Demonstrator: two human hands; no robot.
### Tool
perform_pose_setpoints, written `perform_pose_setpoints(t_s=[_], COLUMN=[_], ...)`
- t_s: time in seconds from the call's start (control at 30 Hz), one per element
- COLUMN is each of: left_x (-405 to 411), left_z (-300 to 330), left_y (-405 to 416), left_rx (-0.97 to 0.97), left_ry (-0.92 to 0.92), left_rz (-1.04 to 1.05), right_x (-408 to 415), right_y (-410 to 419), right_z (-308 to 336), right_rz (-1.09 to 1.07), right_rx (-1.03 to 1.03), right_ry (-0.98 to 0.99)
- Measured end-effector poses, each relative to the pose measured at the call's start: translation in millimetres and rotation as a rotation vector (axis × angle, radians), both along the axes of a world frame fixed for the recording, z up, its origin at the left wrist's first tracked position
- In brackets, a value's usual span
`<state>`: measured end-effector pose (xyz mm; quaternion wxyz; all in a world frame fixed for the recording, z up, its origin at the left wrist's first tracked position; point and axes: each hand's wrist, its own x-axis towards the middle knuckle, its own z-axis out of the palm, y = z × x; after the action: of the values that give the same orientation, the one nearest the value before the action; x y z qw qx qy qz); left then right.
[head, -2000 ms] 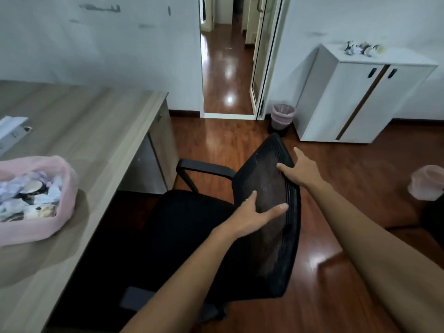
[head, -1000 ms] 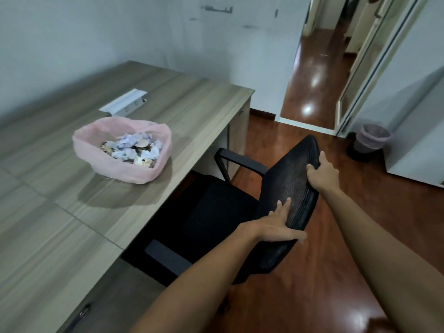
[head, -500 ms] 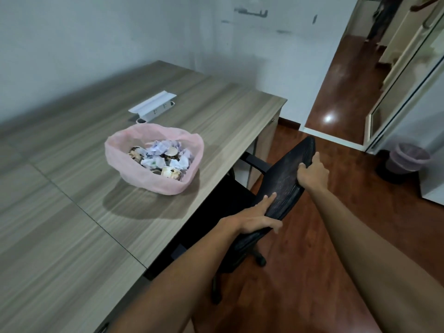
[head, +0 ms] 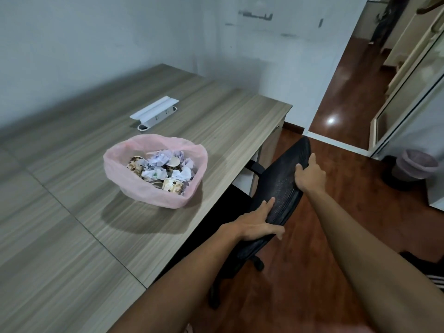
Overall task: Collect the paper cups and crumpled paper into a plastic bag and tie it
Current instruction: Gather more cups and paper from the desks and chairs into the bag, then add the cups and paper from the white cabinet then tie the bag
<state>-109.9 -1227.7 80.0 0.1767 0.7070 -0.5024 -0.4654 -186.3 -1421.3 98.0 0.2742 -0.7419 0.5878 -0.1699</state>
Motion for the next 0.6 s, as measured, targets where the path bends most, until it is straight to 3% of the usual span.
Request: perform_pose_setpoints(t_s=[0.13,0.27,0.33,0.4,0.5,0.6], left_x=[2.4,19.9,39.9,68.5,113.7,160.1], left_z=[-1.8,8.2,14.1,17.3,21.9,31.6], left_y=[4.0,20.0,32.5,44.3,64.0,87.0], left_rx=[0.007,-0.015,-0.085,-0.156,-0.272,-0.450], left_ry=[0.050,0.276,0.178,-0.038,-0.349,-0.516], left_rz=[0.036,0.232,0.329,0.439,0.655,0.907], right_x=[1.5,12.1,25.4,46.5,88.6,136.0], right_y=[4.0,22.7,35.0,46.5,69.0,93.4], right_z=[1.6,8.2,9.4,10.7,17.0,18.8], right_rz=[0.027,0.115,0.202,0.275,0.378,0.420], right_rx=[-0.033,-0.178,-0.286,-0.296,-0.225,-0.056], right_ry=[0.081,0.289,0.315,0.268,0.163,0.078])
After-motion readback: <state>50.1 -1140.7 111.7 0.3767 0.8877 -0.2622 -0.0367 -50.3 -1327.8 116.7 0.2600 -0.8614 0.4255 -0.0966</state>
